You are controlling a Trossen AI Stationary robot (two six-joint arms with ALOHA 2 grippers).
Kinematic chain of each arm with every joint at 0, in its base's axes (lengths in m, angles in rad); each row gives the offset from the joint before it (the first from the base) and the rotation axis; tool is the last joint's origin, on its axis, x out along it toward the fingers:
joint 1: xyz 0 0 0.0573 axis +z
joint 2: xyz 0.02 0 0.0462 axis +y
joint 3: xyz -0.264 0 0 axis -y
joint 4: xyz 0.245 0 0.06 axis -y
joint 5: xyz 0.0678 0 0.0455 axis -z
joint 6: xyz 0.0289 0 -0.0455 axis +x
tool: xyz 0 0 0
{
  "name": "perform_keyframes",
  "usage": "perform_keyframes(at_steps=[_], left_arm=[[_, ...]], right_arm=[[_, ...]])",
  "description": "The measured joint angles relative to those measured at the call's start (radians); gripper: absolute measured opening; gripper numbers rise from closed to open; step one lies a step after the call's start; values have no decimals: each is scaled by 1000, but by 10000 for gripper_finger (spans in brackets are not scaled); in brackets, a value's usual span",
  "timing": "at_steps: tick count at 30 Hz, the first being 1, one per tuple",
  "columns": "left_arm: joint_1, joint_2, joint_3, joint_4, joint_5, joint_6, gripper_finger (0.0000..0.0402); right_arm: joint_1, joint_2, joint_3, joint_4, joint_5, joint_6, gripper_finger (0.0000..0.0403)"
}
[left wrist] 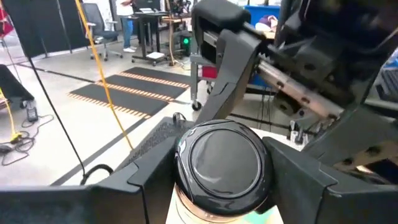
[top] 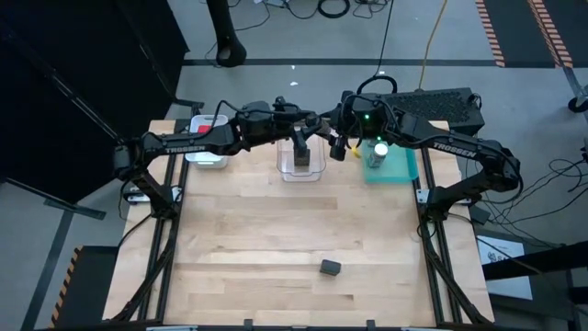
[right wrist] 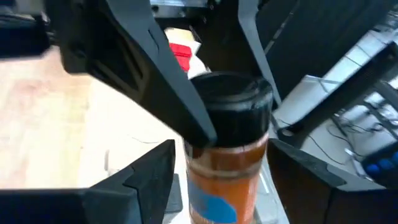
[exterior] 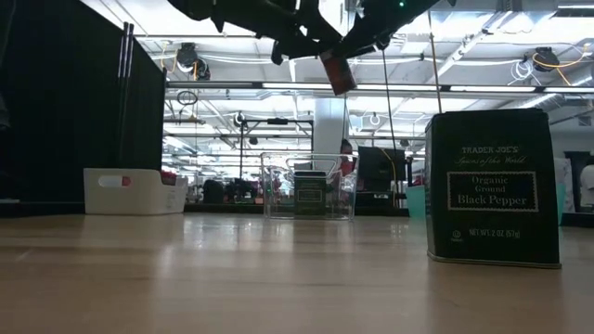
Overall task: Sort spices by type
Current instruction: Put the right black seasoning bottle into the transparent bin
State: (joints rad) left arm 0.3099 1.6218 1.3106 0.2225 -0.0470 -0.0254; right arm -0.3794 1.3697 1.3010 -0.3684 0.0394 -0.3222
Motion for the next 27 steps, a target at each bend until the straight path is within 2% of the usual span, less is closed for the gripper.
perform_keyframes(at_steps=[6,9,13,15,20,27], left_arm=[[27,0,0,3,-2,-63,222],[47,0,0,-14,-37,-74,223],[83,0,0,-120,-99,-78,223],[116,0,0,-214,-117,-129,223],[198,47,-3,-360,-77,-255,223],[223,137,-1,-342,-32,-282,223]], right_arm=[[-7,-10,0,0,64,29,248],[-31,-22,0,-27,71,76,248],[-70,-30,1,-72,70,149,248],[-92,-32,1,-108,67,181,248],[-125,-34,0,-157,62,229,248],[-128,-34,0,-154,60,244,248]])
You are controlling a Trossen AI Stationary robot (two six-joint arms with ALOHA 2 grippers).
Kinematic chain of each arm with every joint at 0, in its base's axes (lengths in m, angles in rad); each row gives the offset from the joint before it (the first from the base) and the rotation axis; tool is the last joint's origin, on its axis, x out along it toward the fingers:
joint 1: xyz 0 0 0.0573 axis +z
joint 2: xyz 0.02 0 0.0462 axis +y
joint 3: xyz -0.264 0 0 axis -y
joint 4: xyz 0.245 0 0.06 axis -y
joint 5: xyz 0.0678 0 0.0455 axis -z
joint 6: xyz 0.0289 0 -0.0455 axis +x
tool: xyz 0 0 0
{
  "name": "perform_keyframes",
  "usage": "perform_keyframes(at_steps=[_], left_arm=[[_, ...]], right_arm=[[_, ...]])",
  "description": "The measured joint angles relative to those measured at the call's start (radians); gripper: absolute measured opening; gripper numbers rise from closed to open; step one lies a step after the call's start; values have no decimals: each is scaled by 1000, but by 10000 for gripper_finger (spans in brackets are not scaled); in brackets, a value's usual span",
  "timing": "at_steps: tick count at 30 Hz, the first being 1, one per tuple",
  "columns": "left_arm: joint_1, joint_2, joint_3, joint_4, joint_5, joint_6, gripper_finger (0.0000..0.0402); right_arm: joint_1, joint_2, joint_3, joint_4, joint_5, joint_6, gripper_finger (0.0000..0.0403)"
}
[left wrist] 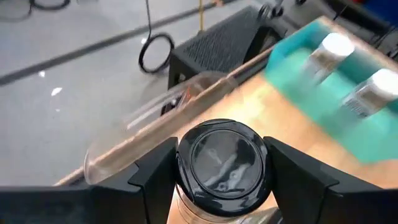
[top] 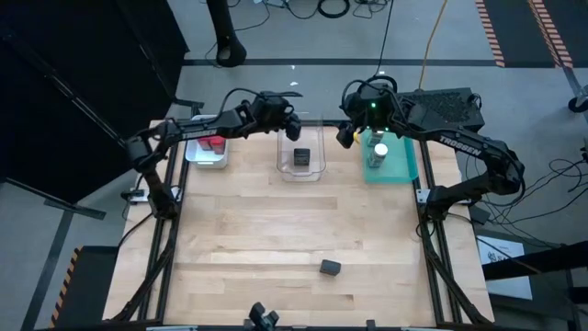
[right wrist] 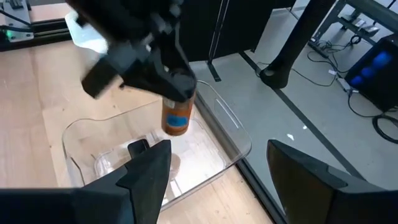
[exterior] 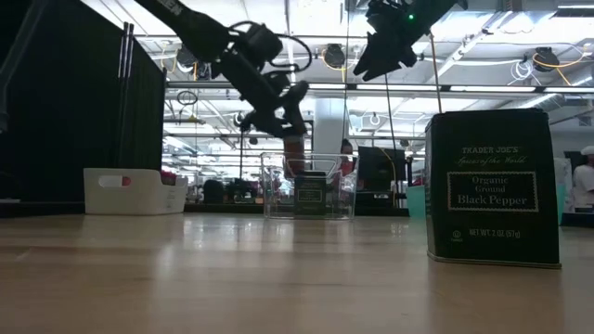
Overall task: Sort spices by type
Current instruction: Put the right black seasoning bottle into the transparent bin
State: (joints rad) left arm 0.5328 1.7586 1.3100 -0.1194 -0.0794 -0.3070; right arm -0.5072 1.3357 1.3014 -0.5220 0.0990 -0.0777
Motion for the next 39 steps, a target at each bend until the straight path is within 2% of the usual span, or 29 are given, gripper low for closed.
perform_keyframes(at_steps=[14,33,39], left_arm=[[-25,89,0,-3,27,-54,223],[-38,185,-1,66,-15,-43,223],[-38,200,1,91,-35,3,223]], right_arm=[[0,1,0,-6,0,14,248],[1,1,0,-30,0,11,248],[1,1,-1,-29,0,7,248]])
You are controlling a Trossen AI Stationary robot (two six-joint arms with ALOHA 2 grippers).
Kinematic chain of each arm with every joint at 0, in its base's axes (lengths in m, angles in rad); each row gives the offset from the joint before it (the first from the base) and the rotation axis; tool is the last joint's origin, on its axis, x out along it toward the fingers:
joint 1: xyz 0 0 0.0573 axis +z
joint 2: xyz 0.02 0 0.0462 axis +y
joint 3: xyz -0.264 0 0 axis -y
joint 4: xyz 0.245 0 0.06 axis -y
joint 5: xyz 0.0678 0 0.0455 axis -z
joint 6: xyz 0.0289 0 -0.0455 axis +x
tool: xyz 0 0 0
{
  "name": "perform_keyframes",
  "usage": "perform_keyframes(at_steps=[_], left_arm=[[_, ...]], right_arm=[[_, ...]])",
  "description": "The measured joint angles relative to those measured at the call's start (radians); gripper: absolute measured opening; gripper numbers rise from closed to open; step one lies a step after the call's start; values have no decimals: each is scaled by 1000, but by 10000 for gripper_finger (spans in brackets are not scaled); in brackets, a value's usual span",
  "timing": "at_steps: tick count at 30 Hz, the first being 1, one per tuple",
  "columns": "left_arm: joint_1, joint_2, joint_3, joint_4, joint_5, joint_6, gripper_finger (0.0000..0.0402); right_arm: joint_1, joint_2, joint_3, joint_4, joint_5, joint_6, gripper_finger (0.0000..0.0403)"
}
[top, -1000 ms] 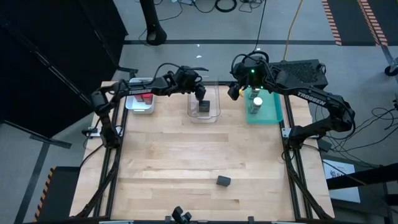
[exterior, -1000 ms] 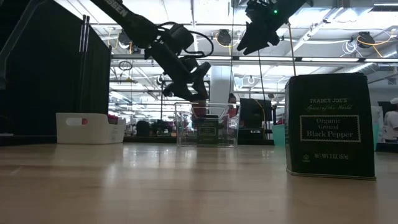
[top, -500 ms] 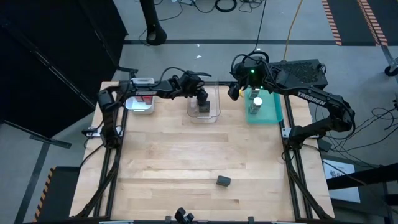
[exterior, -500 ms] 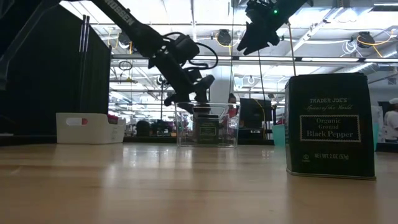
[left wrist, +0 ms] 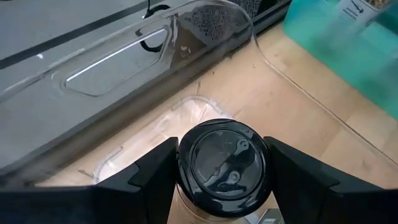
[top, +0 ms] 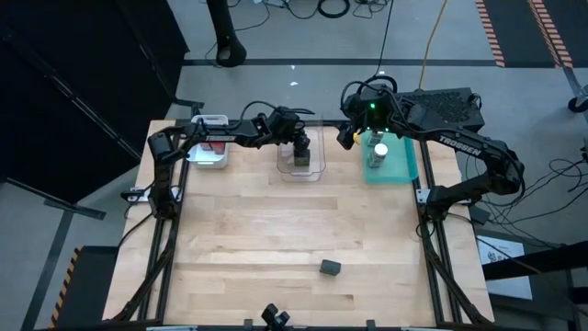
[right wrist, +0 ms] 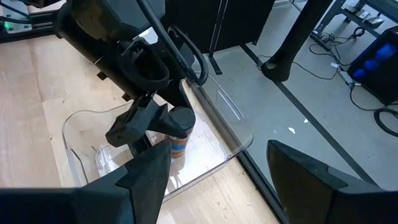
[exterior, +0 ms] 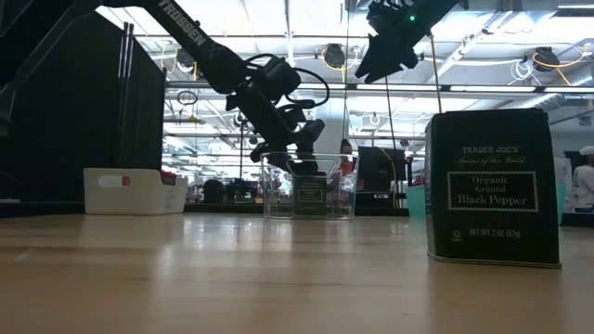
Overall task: Sort spices by type
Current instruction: Put the right black seasoning bottle into the transparent bin
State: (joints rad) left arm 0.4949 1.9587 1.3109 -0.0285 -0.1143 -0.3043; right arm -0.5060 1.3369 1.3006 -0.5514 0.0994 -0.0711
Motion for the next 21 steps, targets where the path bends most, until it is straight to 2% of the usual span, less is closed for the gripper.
perform_keyframes(at_steps=[12,21], left_arm=[[-9,1,0,2,-21,-4,228],[-33,2,-1,-1,-19,-3,276]], right_arm=[[0,0,0,0,0,-3,248],[0,0,0,-4,0,-2,248]])
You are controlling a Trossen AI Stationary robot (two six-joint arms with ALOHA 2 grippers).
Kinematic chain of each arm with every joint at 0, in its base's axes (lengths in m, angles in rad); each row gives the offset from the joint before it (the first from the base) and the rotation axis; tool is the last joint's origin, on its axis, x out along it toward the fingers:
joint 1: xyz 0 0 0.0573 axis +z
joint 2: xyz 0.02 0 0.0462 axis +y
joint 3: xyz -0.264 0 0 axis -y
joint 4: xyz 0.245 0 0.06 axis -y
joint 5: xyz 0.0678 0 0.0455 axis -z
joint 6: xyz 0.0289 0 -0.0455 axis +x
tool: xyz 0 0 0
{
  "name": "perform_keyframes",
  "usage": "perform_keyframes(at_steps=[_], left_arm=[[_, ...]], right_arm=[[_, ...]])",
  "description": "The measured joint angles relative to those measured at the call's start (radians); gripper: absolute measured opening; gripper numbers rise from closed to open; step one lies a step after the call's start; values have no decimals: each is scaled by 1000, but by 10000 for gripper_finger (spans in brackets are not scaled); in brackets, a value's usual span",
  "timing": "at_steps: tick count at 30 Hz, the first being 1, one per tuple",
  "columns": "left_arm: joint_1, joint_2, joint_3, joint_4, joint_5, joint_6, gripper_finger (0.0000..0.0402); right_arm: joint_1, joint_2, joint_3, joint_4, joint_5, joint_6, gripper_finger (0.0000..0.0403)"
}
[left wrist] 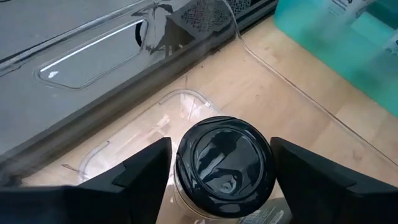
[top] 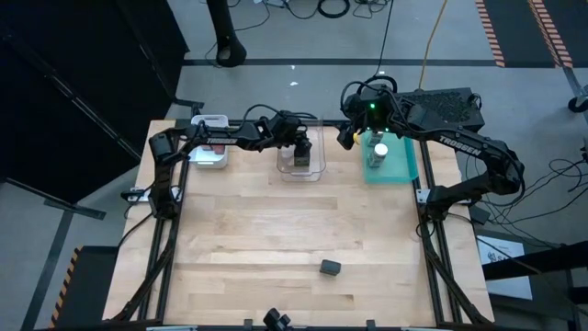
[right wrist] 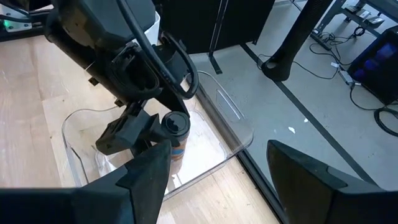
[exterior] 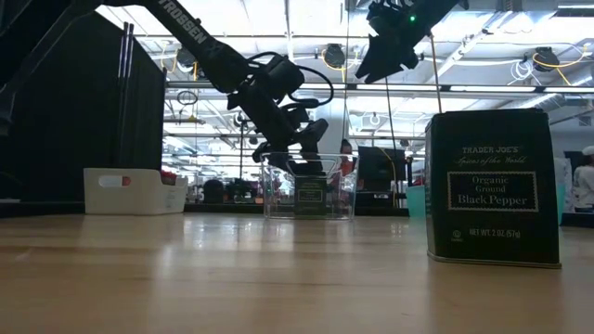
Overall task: Sort spices by type
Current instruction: Put the right black seasoning bottle into the transparent bin
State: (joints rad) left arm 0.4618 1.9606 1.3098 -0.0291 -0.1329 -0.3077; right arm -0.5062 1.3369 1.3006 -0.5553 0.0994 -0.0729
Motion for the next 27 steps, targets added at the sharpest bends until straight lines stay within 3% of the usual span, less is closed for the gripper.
perform_keyframes(at_steps=[27], left_arm=[[-12,-12,-1,-27,-1,9,291]], right_arm=[[2,0,0,-46,-27,36,248]])
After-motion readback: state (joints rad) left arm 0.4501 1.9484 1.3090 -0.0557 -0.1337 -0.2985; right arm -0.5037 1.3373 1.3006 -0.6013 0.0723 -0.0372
